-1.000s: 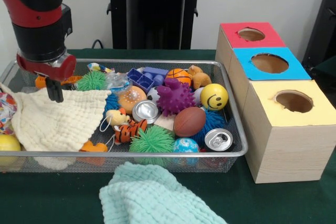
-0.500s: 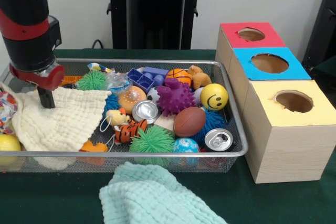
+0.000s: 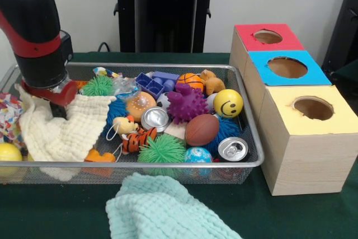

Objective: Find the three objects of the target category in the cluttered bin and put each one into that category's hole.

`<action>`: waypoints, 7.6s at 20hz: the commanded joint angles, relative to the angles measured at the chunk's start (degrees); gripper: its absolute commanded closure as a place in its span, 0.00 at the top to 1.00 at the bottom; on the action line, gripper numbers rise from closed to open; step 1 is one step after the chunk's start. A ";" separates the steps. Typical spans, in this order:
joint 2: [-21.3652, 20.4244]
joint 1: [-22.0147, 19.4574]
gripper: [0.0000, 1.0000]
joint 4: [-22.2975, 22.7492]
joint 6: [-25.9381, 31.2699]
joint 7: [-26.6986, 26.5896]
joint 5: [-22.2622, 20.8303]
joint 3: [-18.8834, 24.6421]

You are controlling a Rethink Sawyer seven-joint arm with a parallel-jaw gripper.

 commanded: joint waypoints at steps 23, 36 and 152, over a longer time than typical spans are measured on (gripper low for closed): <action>0.44 -0.19 1.00 1.09 -1.46 -1.24 0.47 2.26; 11.82 -0.66 1.00 -9.21 -6.37 -3.04 -1.34 4.25; -2.62 23.17 1.00 -4.76 4.70 2.23 21.45 -14.11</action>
